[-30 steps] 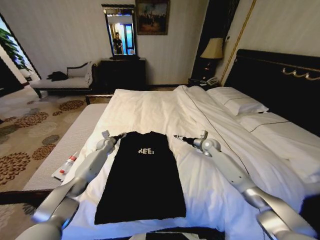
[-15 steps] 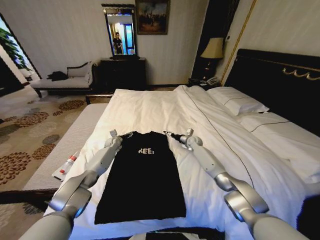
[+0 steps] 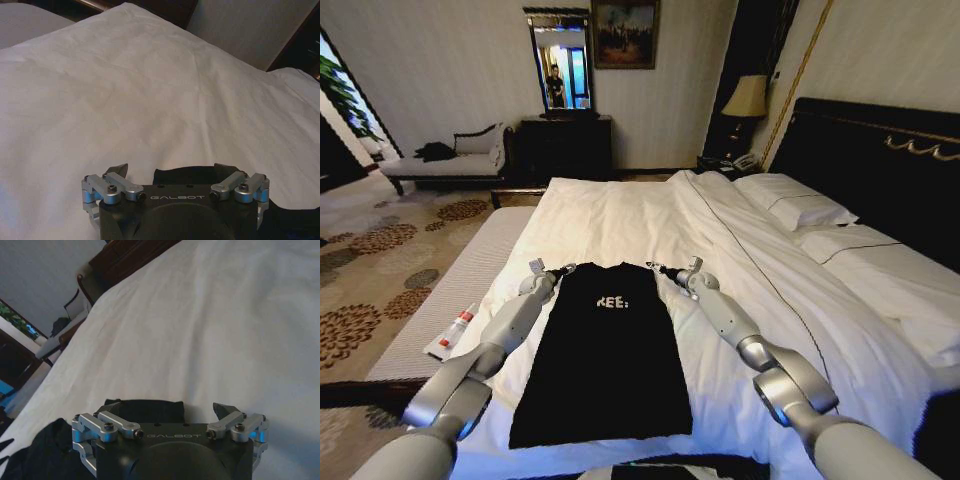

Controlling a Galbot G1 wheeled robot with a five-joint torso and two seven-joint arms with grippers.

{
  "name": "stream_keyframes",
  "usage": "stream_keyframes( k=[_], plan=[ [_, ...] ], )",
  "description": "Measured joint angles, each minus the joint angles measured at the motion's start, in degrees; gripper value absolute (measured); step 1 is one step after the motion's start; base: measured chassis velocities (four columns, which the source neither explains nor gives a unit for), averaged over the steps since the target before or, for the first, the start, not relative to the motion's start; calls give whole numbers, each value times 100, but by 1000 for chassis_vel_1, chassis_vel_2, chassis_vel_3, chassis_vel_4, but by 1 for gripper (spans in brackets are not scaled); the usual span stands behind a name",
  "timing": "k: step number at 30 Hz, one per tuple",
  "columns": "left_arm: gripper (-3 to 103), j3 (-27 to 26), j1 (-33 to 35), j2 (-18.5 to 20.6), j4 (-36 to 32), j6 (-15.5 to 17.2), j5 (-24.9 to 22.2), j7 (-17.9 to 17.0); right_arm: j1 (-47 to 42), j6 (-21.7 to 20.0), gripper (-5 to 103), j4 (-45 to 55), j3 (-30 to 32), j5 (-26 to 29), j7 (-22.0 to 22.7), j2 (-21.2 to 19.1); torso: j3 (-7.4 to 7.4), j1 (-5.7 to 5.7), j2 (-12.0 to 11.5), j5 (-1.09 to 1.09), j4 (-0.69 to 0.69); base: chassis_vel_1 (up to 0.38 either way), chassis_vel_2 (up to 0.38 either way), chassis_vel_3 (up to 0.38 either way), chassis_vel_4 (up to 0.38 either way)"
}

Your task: Fold the clothes on the bed.

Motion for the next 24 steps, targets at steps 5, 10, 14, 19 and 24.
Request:
stream_keyframes(
  k=[5, 10, 14, 19, 24],
  plan=[
    [99, 0, 97, 136, -163, 1, -80, -43, 56, 48, 100, -308, 56, -233, -84, 156, 0, 0, 0, 0, 3, 0, 0, 0, 0],
    [99, 0, 144, 242, -236, 8, -138, -48, 101, 180, 100, -650, 163, -550, -128, 283, 0, 0, 0, 0, 1, 0, 0, 0, 0],
    [99, 5, 147, 324, -301, 20, -212, -49, 154, 221, 100, -864, 240, -672, -141, 353, 0, 0, 0, 0, 1, 0, 0, 0, 0],
    [99, 4, 130, 310, -262, 32, -240, -76, 156, 205, 87, -869, 240, -679, -141, 415, 0, 0, 0, 2, 1, 0, 0, 0, 0],
    [99, -22, 127, 215, -99, 39, -201, -89, 155, 183, 71, -860, 221, -679, -135, 432, 0, 0, 0, 1, 2, 0, 0, 0, 0]
  ],
)
